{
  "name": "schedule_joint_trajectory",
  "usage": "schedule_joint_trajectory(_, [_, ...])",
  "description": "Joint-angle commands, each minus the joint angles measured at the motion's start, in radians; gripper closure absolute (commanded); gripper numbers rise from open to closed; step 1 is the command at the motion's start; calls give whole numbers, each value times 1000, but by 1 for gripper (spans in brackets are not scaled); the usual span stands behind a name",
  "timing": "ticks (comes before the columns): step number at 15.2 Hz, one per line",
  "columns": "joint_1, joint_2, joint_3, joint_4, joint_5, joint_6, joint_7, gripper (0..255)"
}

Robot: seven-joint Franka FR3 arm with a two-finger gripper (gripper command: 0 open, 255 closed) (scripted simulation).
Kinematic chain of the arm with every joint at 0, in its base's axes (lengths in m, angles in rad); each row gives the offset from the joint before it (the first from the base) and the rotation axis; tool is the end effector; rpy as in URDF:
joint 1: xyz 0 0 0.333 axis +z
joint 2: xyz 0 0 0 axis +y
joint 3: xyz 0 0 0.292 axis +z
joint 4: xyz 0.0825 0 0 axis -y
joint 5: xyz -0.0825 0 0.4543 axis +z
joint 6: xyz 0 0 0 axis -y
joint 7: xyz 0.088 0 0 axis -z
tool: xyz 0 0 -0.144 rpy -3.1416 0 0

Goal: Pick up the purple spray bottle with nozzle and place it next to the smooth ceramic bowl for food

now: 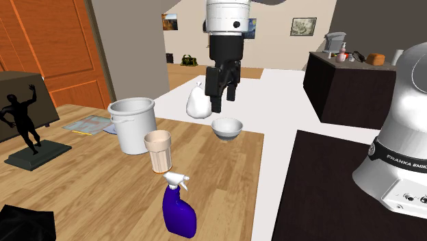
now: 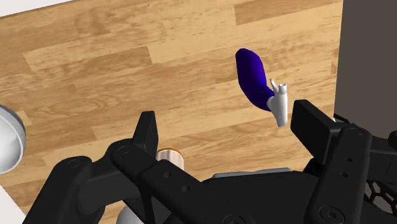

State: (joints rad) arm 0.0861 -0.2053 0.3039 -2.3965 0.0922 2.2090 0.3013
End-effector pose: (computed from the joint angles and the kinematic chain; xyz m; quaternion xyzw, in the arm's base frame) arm 0.4894 0.2013 0.2914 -0.9999 -0.0142 -0.0026 0.0080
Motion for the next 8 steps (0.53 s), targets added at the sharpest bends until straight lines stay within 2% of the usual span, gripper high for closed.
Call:
schedule_joint_trajectory(1, [1, 82, 23, 36, -30, 47, 40, 0])
schedule_joint_trajectory(8, [38, 365, 58, 185, -189, 162, 205, 0])
